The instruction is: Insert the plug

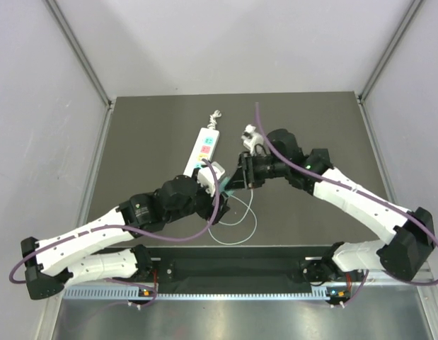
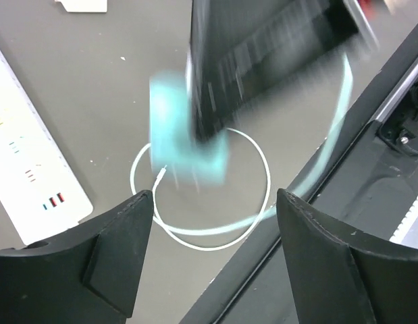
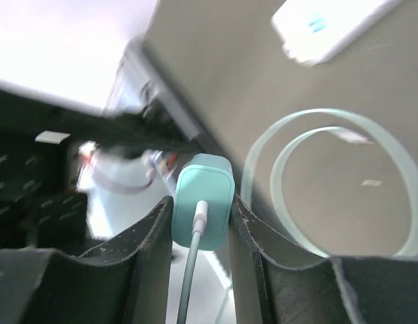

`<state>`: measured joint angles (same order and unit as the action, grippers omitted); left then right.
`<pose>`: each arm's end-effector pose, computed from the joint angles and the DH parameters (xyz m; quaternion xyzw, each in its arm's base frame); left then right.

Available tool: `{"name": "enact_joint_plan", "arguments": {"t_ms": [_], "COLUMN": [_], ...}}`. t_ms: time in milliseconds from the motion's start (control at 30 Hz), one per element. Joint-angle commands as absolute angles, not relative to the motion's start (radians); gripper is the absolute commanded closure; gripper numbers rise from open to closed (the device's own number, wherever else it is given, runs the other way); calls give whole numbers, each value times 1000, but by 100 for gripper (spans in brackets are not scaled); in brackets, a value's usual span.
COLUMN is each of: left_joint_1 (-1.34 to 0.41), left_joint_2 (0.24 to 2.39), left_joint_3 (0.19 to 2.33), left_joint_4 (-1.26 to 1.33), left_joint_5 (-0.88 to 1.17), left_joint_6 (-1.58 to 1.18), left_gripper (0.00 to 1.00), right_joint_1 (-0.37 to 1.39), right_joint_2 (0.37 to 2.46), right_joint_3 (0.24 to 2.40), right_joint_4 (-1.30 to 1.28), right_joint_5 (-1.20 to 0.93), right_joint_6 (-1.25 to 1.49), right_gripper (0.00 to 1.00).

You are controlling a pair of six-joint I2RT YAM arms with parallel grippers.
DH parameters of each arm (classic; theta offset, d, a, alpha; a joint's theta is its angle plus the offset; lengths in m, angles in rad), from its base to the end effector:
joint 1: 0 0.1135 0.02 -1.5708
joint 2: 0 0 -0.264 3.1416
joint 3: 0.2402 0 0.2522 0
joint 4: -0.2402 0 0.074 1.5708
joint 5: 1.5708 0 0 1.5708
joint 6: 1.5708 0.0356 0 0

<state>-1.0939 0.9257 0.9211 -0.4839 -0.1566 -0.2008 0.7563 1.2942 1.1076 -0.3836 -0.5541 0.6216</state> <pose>0.0981 -0.1777 0.3321 0.3327 0.7881 -0.2562 0.4501 0.1963 0.2109 0.3247 -0.1877 0.8332 0.4786 0.2036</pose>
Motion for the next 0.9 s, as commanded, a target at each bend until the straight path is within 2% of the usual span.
{"name": "enact_joint_plan", "arguments": {"t_ms": [0, 100, 233, 300, 367, 400, 467, 500, 533, 600, 667, 867], "left_joint_1": [-1095, -1097, -1069, -949, -811, -669, -551, -450, -407, -310, -266, -155], "left_joint_2": [917, 901, 911, 957, 1029, 1054, 1129, 1153, 1198, 1238, 1285, 1387], "left_joint_3": [916, 885, 897, 925, 977, 989, 1020, 1026, 1040, 1042, 1034, 968], "left_joint_4": [-407, -344, -357, -397, -435, -468, -501, -520, -532, -519, -500, -404], "left_joint_5": [-158, -198, -379, -355, -252, -170, -141, -114, -106, -69, -61, -5], "left_joint_6": [-245, -284, -374, -412, -449, -487, -528, -549, -564, -595, -615, -661], "left_gripper": [22, 21, 17, 21, 26, 33, 42, 55, 60, 64, 64, 80], "right_joint_1": [643, 568, 531, 531, 531, 531, 532, 534, 534, 546, 557, 636], "right_joint_2": [1212, 1174, 1135, 1121, 1097, 1092, 1081, 1083, 1083, 1095, 1101, 1132], "right_joint_3": [1062, 1042, 1045, 1039, 1026, 1016, 1011, 1006, 1003, 996, 996, 1014], "right_joint_4": [-319, -308, -373, -396, -411, -416, -431, -433, -431, -425, -420, -400], "right_joint_5": [-453, -448, -371, -316, -293, -273, -256, -235, -230, -215, -199, -78], "right_joint_6": [612, 606, 548, 534, 526, 526, 526, 534, 540, 552, 560, 603], "right_gripper": [100, 100, 100, 100, 100, 100, 100, 100, 100, 100, 100, 100]}}
